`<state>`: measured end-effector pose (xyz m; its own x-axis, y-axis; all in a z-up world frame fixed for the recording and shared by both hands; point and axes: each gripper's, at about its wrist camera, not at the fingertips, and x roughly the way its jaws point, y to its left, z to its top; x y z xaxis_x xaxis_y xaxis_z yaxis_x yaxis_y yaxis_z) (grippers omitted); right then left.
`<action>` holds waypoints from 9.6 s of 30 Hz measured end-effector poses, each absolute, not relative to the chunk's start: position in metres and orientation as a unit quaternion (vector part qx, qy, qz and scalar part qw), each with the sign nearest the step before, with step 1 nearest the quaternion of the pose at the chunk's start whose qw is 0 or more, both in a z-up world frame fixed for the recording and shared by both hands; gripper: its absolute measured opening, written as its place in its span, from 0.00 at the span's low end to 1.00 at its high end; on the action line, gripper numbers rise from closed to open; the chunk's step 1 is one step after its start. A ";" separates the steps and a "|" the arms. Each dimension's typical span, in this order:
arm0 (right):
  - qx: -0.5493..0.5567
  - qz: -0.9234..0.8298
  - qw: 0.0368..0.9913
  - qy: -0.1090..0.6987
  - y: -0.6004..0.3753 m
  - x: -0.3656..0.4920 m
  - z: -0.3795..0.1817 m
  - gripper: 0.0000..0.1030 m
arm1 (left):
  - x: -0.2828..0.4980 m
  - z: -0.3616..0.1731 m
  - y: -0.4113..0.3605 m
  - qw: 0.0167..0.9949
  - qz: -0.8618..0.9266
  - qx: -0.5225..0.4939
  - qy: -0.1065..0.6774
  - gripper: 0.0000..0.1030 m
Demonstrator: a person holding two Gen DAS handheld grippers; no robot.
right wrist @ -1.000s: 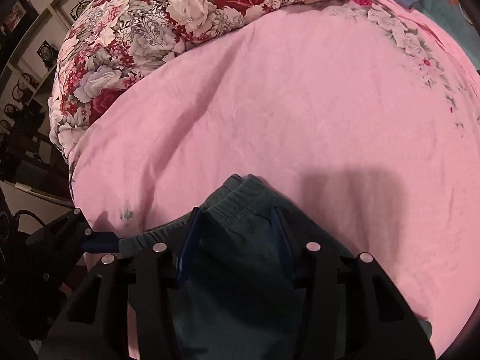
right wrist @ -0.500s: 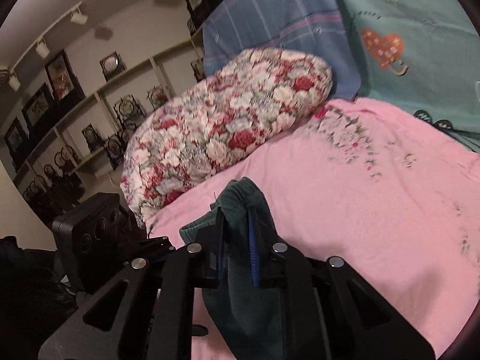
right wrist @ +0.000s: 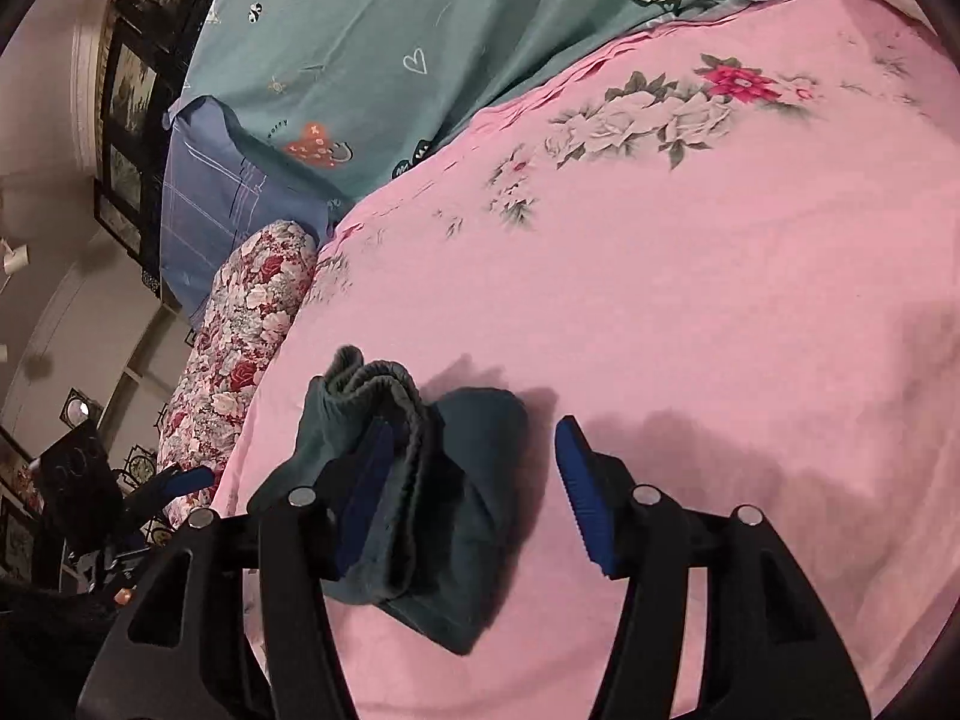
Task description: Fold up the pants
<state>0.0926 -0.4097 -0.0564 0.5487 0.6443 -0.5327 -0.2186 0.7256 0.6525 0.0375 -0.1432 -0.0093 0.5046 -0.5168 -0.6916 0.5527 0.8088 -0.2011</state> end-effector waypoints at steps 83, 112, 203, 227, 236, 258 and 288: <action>0.069 0.169 0.890 0.418 -0.298 0.100 -0.009 0.29 | 0.119 -0.095 -0.118 0.861 -0.180 0.076 0.469 0.98; -0.217 0.340 0.821 0.405 -0.078 0.027 -0.048 0.06 | 0.027 -0.084 -0.010 0.857 -0.179 0.093 0.473 0.98; 0.163 0.292 0.847 0.413 -0.324 0.087 -0.015 0.21 | 0.139 -0.032 -0.078 0.855 -0.267 -0.077 0.438 0.21; 0.138 0.117 0.847 0.499 -0.366 0.180 -0.057 0.20 | 0.196 -0.054 -0.074 0.831 -0.268 -0.090 0.478 0.51; 0.164 0.131 0.840 0.500 -0.383 0.187 -0.084 0.20 | 0.227 -0.087 -0.111 0.824 -0.254 -0.100 0.497 0.64; 0.166 0.222 0.874 0.399 -0.349 0.163 0.026 0.17 | 0.231 0.024 -0.087 0.870 -0.264 -0.128 0.396 0.13; 0.105 0.033 0.929 0.352 -0.320 0.329 0.013 0.49 | 0.388 0.004 0.045 0.914 -0.021 -0.206 0.348 0.81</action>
<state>0.3291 -0.3196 0.0130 0.7493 0.1364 -0.6480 0.0124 0.9755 0.2195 0.3883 0.0449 0.0039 0.7563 -0.1814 -0.6285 -0.1059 0.9141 -0.3913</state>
